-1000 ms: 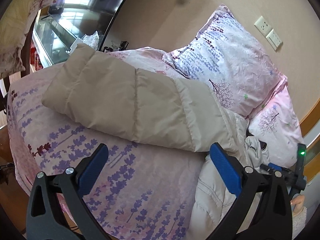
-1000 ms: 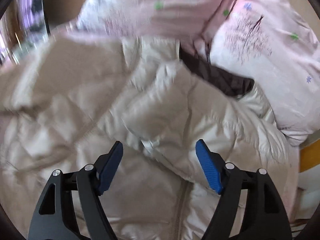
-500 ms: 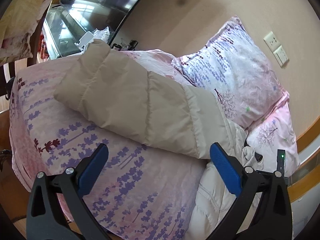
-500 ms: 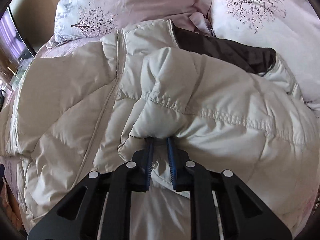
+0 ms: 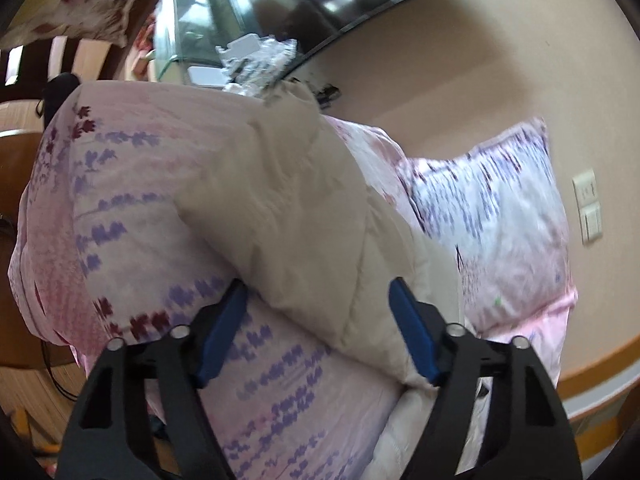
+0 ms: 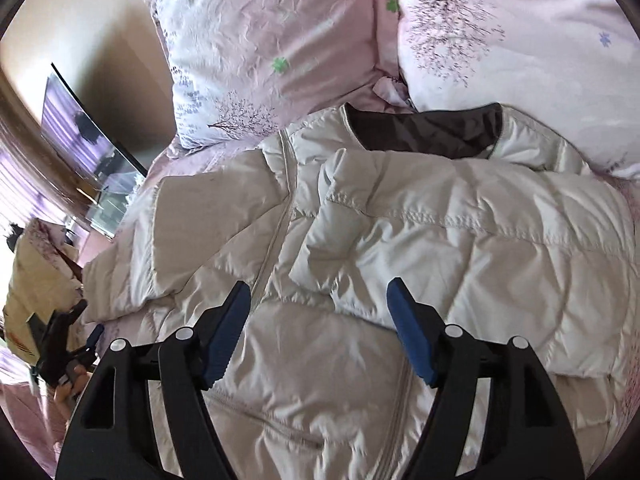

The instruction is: Fold large clothes

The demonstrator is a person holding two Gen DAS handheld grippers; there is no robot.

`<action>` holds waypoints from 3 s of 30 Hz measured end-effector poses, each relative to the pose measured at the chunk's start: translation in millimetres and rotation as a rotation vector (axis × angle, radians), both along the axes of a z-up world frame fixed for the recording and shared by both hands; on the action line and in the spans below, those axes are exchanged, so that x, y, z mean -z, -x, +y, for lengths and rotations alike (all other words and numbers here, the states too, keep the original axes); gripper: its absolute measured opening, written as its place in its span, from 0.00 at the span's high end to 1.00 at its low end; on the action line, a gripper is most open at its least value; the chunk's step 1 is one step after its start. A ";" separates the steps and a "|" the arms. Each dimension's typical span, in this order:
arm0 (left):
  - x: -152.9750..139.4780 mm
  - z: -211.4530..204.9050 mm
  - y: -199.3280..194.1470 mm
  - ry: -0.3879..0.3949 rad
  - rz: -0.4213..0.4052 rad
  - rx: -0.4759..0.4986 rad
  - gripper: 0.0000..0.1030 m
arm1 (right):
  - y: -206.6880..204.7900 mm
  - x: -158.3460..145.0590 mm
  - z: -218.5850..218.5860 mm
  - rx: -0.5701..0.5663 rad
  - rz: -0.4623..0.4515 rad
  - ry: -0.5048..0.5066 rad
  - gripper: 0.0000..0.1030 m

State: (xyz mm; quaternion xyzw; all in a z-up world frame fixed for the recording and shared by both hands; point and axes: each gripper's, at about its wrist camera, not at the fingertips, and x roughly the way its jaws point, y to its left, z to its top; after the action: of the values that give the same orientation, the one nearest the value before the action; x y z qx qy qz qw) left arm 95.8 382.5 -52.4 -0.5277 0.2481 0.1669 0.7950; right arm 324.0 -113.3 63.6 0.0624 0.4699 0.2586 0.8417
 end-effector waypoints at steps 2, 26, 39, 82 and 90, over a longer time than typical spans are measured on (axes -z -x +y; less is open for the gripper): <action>2.0 8.2 -1.1 0.014 0.011 -0.035 0.45 | 6.5 -0.7 -6.8 0.004 -0.002 0.000 0.30; -175.9 -56.7 -76.5 -0.328 -0.280 0.192 0.88 | 25.5 -11.3 -99.2 0.162 -0.093 -0.004 0.27; -199.2 -197.8 -143.4 -0.348 -0.386 0.541 0.89 | 34.5 -10.0 -145.6 0.252 -0.103 -0.022 0.27; -83.7 -204.0 -121.1 -0.665 0.177 0.741 0.07 | -7.8 40.2 -95.7 0.152 0.058 -0.190 0.89; -73.8 -205.1 -122.8 -0.670 0.193 0.758 0.02 | -16.4 65.7 -125.4 0.290 0.124 -0.114 0.89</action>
State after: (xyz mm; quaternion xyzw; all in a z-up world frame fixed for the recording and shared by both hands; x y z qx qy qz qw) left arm 218.7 177.5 21.3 -0.0991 0.4274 -0.0149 0.8985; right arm 340.4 -238.6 -2.1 0.1929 0.4918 0.1564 0.8346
